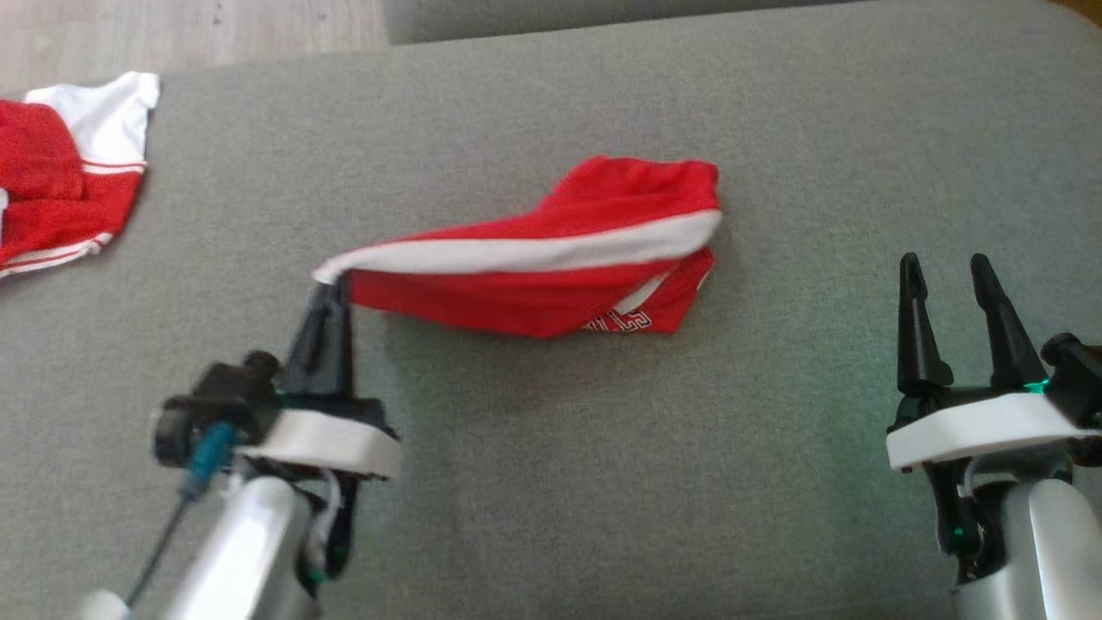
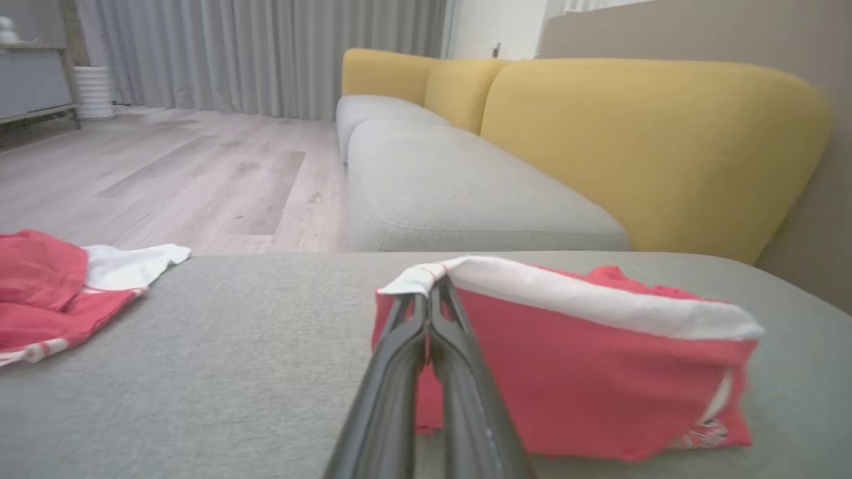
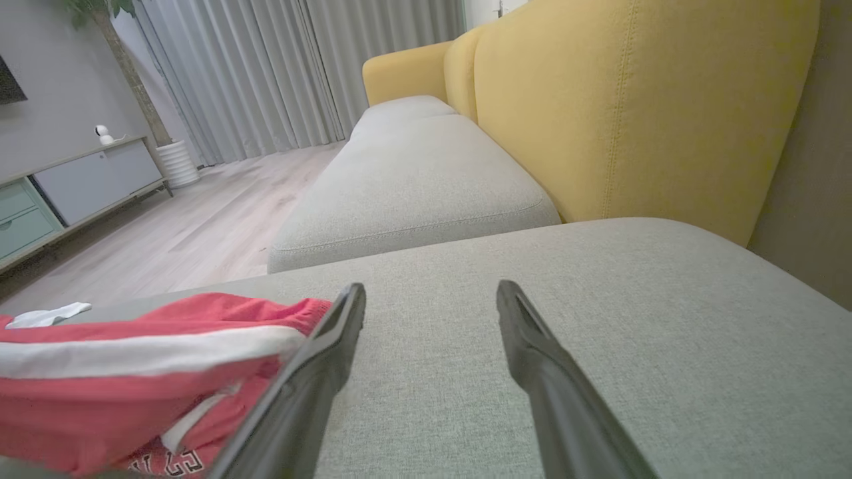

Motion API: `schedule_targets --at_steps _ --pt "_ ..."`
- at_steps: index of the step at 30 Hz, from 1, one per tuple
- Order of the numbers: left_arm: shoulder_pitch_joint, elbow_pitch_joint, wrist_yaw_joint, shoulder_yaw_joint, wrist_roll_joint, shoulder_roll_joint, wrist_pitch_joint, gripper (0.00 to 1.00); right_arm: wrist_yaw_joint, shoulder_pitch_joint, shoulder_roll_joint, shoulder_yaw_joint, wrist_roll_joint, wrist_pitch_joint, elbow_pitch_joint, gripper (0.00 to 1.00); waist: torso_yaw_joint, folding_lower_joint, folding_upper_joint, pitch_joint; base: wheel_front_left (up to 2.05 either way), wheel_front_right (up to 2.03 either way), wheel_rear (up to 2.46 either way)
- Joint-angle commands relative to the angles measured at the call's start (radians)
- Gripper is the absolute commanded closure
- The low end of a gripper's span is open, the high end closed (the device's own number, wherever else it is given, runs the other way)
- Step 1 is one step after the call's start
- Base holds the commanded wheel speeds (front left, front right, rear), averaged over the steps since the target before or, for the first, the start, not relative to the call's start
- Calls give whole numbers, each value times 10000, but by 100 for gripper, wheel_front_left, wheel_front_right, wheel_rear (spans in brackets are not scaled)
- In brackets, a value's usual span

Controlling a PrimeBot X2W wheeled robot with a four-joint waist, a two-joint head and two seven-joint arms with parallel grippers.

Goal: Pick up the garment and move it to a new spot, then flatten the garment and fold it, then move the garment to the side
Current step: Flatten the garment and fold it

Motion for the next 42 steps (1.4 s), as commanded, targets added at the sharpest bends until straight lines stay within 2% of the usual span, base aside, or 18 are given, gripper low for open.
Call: schedule_targets --at_steps 1,10,22,29,38,39,40,41,42 --pt "-443 -122 88 491 -67 305 39 100 -7 -209 -37 234 61 42 -352 0 -68 0 -1 101 0 0 0" --pt "-484 1006 279 1034 -333 821 227 100 -7 -411 -37 196 95 -105 -174 0 -183 0 -1 496 0 0 0" --pt "-8 1714 352 851 -458 582 -32 100 -7 -527 -37 356 116 -177 -30 0 24 0 -1 537 0 0 0" --pt "-31 2018 305 858 -577 502 -230 100 -7 -857 -37 1034 21 -83 222 0 272 0 -1 452 0 0 0" --pt "-197 2394 328 821 -588 499 -322 100 -7 -1063 -37 1204 100 -111 454 0 501 0 -1 367 0 0 0" --pt "-199 2419 316 801 -580 498 -345 98 -7 -1032 -37 1210 107 -121 463 0 511 0 -1 355 0 0 0" --pt "-194 2407 303 787 -569 481 -406 60 -7 -1001 -37 1207 114 -127 472 0 521 0 -1 339 0 0 0" --pt "-180 2382 273 769 -575 446 -464 0 -7 -972 -37 1196 115 -132 481 0 532 0 -1 320 0 0 0" --pt "-164 2340 238 753 -581 404 -526 0 -7 -943 -37 1175 116 -137 491 0 545 0 -1 291 0 0 0"
